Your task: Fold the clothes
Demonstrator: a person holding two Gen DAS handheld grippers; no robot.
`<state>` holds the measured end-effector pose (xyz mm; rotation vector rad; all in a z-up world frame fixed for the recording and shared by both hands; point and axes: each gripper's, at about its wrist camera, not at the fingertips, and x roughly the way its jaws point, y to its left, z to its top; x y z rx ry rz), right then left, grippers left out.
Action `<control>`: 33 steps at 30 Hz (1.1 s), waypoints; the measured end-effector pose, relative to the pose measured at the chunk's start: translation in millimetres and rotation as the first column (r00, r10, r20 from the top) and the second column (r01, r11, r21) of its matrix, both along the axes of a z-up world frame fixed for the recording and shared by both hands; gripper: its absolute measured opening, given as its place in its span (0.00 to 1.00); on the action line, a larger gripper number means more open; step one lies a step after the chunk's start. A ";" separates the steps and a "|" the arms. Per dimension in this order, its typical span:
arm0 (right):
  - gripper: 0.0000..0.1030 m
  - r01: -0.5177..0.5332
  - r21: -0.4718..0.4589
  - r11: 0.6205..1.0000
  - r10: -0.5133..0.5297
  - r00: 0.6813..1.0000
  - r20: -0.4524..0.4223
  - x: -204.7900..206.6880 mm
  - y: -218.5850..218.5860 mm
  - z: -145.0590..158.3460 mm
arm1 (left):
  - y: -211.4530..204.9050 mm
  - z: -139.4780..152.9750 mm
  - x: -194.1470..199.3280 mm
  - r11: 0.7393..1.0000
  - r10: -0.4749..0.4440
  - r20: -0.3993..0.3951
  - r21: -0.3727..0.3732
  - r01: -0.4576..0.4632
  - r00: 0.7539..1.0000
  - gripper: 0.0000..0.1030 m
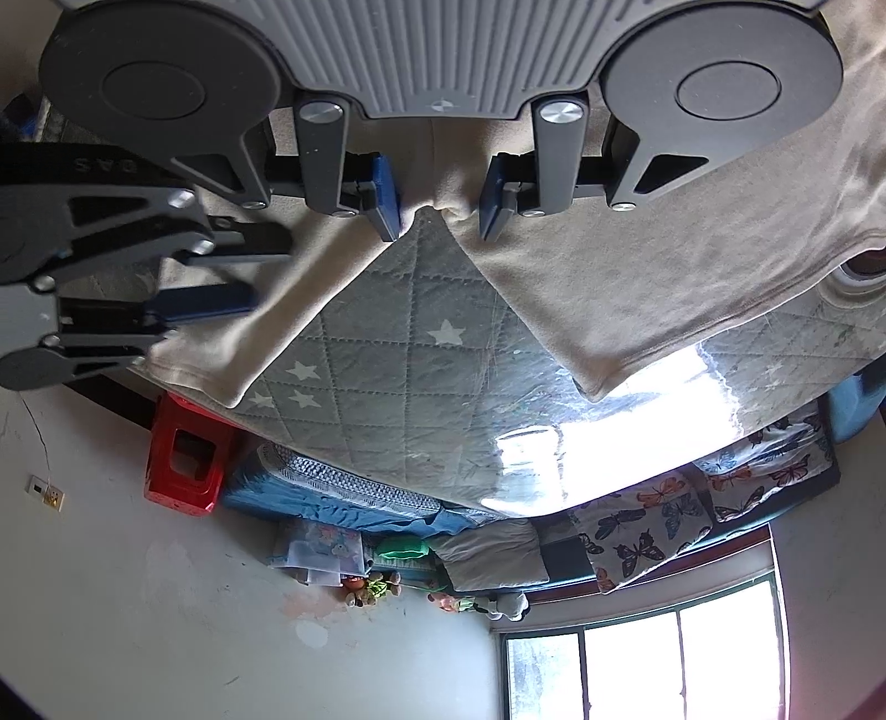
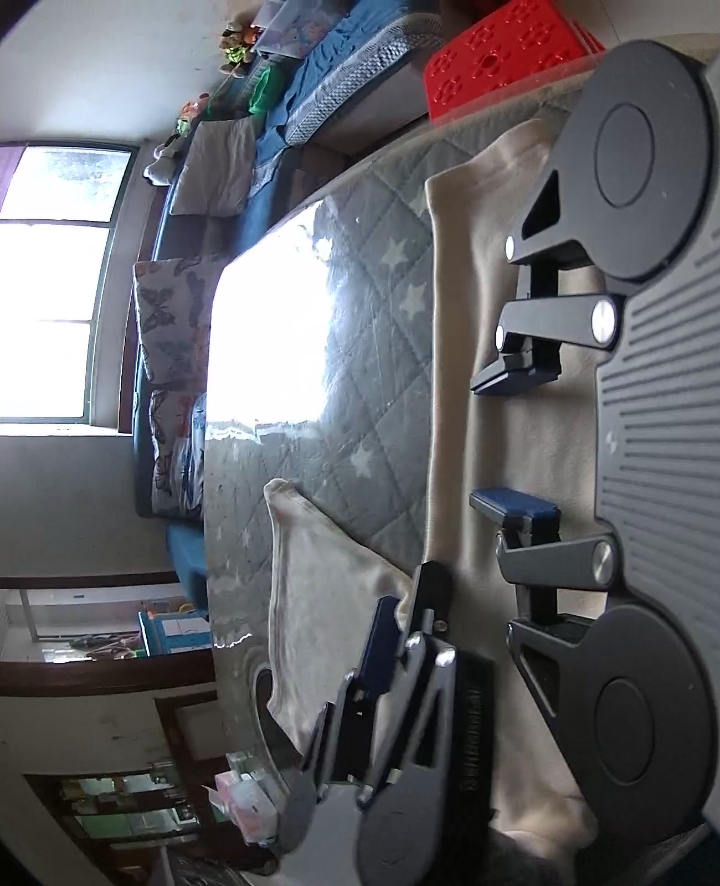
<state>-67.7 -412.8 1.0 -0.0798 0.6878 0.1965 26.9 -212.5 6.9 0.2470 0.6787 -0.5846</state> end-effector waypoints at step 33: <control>0.36 0.203 -0.022 0.979 -0.203 0.979 0.008 30.4 -66.8 -2.0 | 10.8 4.7 -74.2 0.995 -0.092 -0.011 -0.032 0.091 0.996 0.34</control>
